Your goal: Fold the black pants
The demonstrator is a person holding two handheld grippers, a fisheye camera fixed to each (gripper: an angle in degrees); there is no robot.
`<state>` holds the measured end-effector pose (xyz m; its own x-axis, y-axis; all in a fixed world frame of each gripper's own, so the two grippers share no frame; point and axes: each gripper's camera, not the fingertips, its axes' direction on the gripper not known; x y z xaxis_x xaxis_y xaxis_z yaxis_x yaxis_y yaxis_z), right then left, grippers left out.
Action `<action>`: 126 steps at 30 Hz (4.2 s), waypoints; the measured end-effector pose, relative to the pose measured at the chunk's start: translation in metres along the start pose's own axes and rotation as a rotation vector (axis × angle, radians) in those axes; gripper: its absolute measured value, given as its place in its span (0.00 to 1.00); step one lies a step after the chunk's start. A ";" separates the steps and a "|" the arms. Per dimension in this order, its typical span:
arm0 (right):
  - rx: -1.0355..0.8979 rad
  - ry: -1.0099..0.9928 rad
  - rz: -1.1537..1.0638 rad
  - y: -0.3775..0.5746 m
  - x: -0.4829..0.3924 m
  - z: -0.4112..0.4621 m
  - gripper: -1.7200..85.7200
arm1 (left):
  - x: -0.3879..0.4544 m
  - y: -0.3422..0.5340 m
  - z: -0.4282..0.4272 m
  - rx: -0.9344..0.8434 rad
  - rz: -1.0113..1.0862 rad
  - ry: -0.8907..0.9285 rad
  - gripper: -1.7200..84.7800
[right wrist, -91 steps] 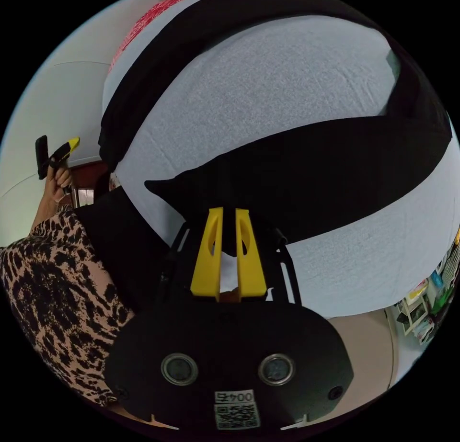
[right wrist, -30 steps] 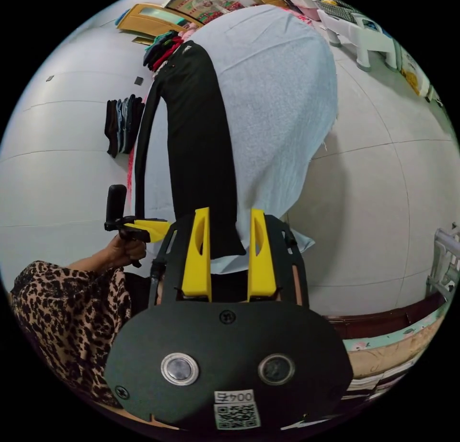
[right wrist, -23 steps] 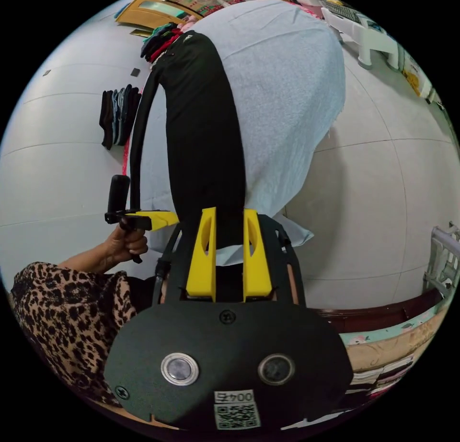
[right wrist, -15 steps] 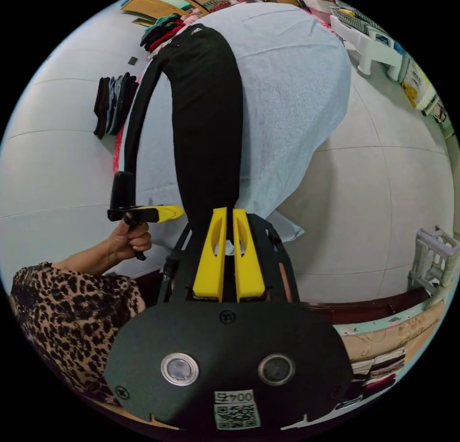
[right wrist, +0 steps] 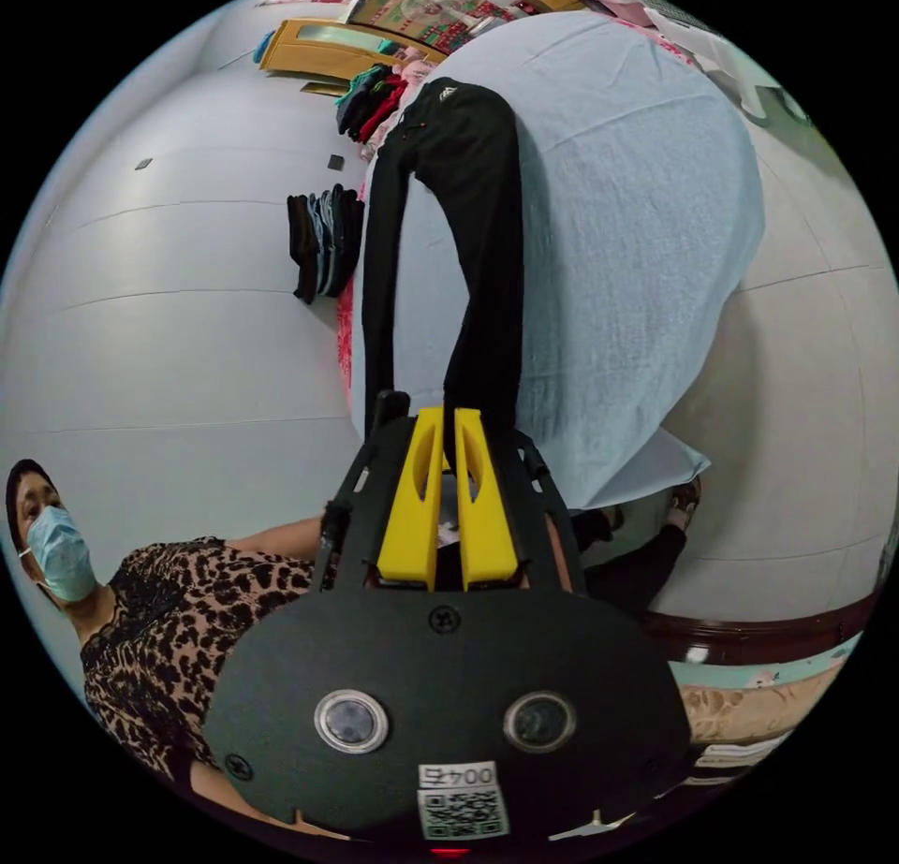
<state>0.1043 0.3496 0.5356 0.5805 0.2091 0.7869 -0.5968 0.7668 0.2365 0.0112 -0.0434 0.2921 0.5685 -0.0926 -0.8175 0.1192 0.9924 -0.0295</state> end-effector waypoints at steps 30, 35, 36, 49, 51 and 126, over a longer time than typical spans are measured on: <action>-0.404 0.379 -0.238 -0.054 0.028 -0.003 0.07 | -0.007 0.114 0.006 0.272 -0.060 -0.202 0.09; -0.276 0.321 -0.312 -0.059 -0.009 -0.040 0.08 | 0.031 0.170 -0.032 0.364 0.044 -0.330 0.11; -0.268 0.265 -0.310 -0.061 -0.014 -0.040 0.08 | 0.044 0.190 -0.051 0.434 0.066 -0.406 0.12; -0.524 -0.023 -0.278 -0.105 -0.127 0.202 0.14 | 0.050 0.270 -0.203 0.634 -0.045 -0.979 0.16; -0.517 0.041 -0.260 -0.107 -0.134 0.220 0.14 | 0.037 0.266 -0.211 0.615 -0.062 -0.900 0.16; 0.015 0.707 -0.617 -0.372 -0.355 -0.032 0.15 | 0.240 -0.084 -0.001 0.364 0.219 -1.389 0.06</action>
<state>0.1377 0.0091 0.1497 0.9957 0.0927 -0.0077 -0.0760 0.8580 0.5079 0.1372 -0.1486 0.0976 0.8913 -0.1567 0.4255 0.0042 0.9412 0.3379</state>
